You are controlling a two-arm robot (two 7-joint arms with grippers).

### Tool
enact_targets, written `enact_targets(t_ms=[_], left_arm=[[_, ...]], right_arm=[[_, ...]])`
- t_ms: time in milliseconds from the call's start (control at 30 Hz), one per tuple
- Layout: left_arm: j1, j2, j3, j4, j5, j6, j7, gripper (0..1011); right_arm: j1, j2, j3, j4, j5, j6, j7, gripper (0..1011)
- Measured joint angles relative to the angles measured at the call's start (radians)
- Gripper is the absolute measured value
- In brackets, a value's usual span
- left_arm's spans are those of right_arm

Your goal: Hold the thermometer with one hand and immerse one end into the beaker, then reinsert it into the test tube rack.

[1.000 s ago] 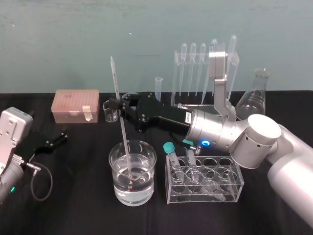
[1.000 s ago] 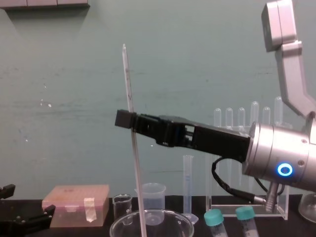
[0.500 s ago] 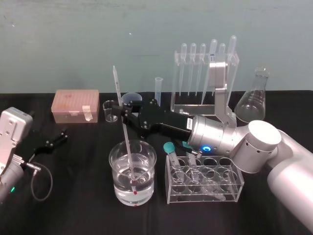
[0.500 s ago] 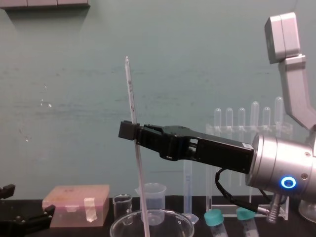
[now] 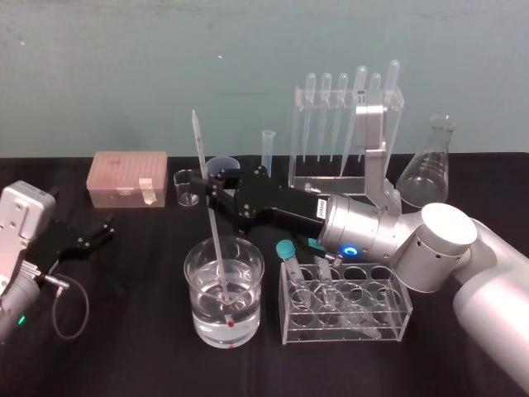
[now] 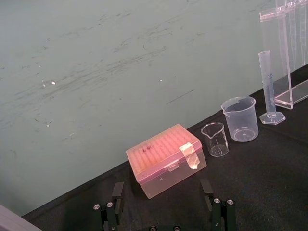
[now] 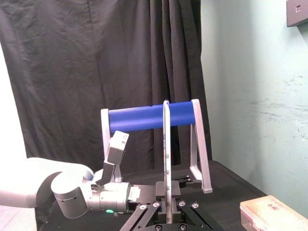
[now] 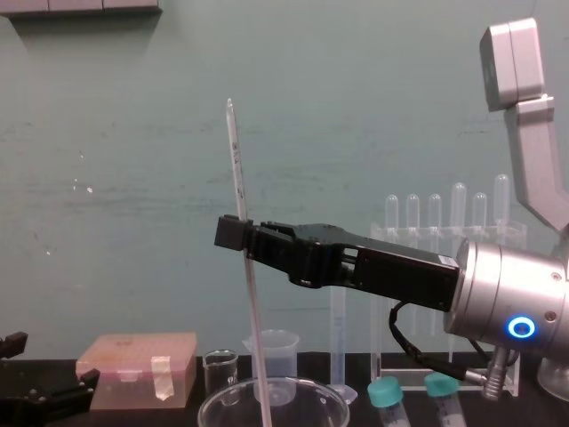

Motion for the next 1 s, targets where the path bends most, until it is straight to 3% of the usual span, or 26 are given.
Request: enact_targets(t_ms=[1000], left_arm=[[0.0, 0.0, 0.0, 0.0, 0.0, 0.0, 0.0, 1008]], right_arm=[[-0.01, 0.005, 0.007, -0.016, -0.007, 0.005, -0.007, 56]])
